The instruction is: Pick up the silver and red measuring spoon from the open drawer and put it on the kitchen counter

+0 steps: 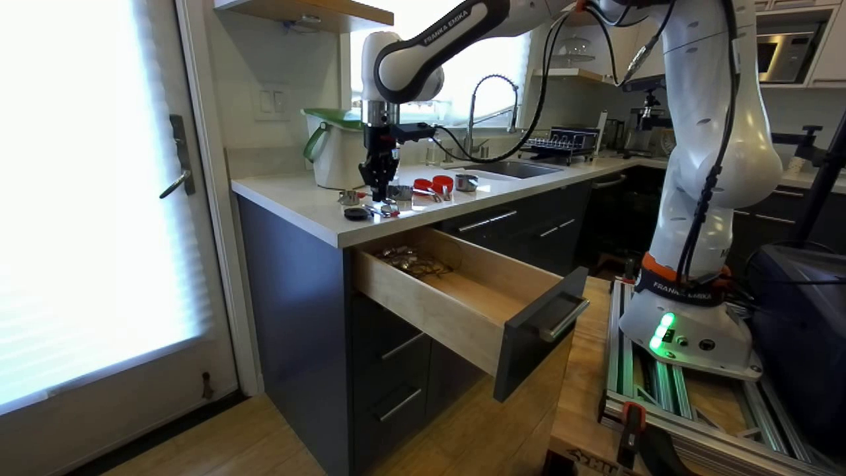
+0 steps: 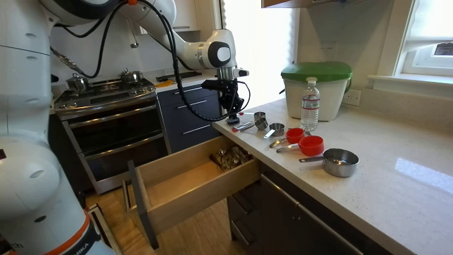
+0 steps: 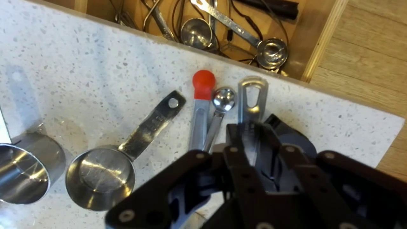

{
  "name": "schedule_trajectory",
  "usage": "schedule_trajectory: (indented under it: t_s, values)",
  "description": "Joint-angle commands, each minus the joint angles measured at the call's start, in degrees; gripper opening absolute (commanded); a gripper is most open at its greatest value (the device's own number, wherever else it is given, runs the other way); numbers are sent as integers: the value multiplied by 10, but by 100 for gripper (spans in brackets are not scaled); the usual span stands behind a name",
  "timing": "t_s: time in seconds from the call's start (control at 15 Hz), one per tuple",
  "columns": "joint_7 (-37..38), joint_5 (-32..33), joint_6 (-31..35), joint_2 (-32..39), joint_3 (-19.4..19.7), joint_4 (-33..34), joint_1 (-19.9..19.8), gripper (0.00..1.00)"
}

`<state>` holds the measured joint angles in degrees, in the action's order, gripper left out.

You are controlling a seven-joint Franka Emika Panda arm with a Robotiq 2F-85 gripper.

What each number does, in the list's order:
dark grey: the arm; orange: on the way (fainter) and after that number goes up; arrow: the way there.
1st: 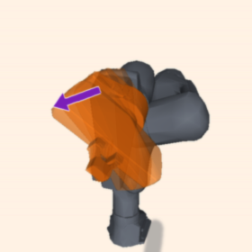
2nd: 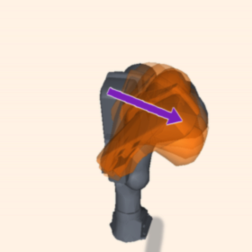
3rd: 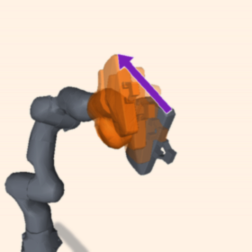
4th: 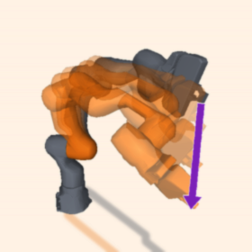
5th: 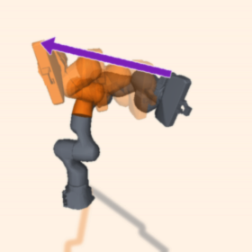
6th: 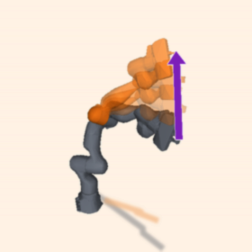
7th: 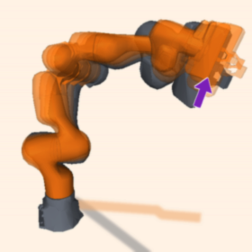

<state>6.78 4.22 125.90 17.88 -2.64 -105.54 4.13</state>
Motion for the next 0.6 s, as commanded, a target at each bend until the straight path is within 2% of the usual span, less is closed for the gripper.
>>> schedule_trajectory:
  t_s: [0.0,0.53]
  values:
    - [26,0,-3,27,7,22,7,5]
    - [50,-1,-3,49,10,38,9,5]
